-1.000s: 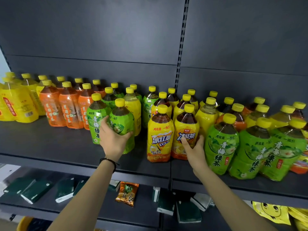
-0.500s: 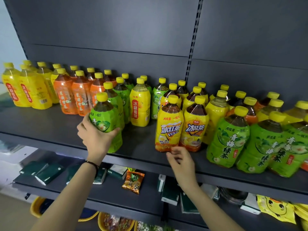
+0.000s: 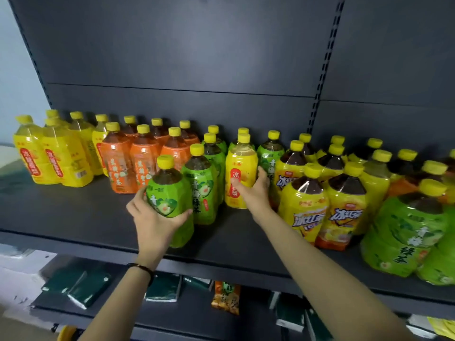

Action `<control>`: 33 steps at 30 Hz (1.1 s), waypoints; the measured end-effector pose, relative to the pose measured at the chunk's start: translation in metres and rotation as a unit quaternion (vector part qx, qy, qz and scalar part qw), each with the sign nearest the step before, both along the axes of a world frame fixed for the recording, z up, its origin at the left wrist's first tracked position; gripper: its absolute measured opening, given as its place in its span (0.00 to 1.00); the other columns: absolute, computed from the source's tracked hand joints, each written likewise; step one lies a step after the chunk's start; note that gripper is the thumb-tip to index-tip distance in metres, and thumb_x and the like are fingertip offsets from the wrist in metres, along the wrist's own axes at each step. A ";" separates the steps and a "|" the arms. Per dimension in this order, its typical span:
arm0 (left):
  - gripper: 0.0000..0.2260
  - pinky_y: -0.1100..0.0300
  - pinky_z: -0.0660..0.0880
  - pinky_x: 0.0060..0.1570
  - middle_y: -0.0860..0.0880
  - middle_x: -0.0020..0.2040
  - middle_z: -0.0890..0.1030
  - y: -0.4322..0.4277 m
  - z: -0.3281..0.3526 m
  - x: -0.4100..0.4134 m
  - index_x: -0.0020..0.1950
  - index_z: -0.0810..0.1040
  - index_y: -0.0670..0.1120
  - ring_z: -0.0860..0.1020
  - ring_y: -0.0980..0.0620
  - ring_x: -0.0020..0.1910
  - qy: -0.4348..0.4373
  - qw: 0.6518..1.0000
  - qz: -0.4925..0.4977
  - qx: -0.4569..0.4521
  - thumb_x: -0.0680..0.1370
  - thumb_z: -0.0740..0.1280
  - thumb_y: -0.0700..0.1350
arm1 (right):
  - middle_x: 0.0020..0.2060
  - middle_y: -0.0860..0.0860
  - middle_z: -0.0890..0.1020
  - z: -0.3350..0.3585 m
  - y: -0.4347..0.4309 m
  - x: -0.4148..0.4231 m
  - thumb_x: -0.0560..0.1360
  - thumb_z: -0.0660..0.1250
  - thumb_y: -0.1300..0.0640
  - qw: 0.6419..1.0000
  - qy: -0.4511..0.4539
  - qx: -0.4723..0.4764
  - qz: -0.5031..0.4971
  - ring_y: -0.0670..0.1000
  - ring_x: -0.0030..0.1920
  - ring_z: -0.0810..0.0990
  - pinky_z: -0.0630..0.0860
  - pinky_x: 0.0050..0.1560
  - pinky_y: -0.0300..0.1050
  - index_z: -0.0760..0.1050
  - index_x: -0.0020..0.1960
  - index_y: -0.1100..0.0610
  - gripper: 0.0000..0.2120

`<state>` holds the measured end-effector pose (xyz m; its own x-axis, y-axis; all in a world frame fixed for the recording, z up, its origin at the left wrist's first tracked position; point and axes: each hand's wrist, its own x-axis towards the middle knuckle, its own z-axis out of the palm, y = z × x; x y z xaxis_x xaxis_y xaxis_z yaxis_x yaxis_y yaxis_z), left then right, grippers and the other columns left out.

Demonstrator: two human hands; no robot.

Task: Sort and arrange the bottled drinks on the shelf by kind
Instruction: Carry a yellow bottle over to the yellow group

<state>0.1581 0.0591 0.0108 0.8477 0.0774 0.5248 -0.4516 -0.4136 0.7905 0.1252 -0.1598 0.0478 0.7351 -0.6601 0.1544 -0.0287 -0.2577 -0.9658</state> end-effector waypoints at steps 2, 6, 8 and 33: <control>0.51 0.51 0.68 0.63 0.40 0.63 0.64 -0.001 -0.002 0.000 0.70 0.59 0.40 0.61 0.49 0.64 -0.008 1.000 -0.015 0.003 0.55 0.83 0.49 | 0.76 0.53 0.54 -0.003 -0.011 0.015 0.68 0.75 0.48 0.999 0.010 0.024 -0.020 0.56 0.75 0.57 0.60 0.72 0.54 0.48 0.77 0.51 0.49; 0.53 0.56 0.66 0.63 0.46 0.63 0.63 0.003 -0.004 0.003 0.71 0.59 0.42 0.63 0.49 0.65 -0.008 0.999 -0.049 -0.022 0.53 0.81 0.57 | 0.74 0.52 0.61 -0.013 -0.025 0.030 0.64 0.78 0.47 0.996 -0.004 0.089 -0.018 0.57 0.73 0.62 0.67 0.68 0.62 0.45 0.77 0.47 0.54; 0.54 0.55 0.66 0.66 0.51 0.63 0.63 0.006 -0.004 0.006 0.72 0.58 0.47 0.65 0.49 0.66 0.000 0.996 -0.070 -0.055 0.52 0.79 0.62 | 0.72 0.52 0.62 -0.014 -0.024 0.029 0.63 0.78 0.44 0.998 0.008 0.054 -0.042 0.57 0.71 0.64 0.75 0.59 0.60 0.49 0.77 0.47 0.53; 0.41 0.51 0.76 0.53 0.54 0.58 0.76 -0.002 -0.024 -0.036 0.64 0.67 0.52 0.76 0.53 0.57 0.110 0.978 -0.178 -0.005 0.56 0.73 0.67 | 0.63 0.46 0.75 -0.027 0.031 -0.138 0.56 0.80 0.44 0.993 -0.102 0.049 0.032 0.49 0.63 0.75 0.79 0.57 0.54 0.63 0.69 0.42 0.46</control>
<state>0.1216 0.0568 -0.0132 0.9142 -0.2385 0.3275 -0.3840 -0.2523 0.8882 -0.0130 -0.1289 0.0208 0.7365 -0.6316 0.2421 0.1843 -0.1570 -0.9703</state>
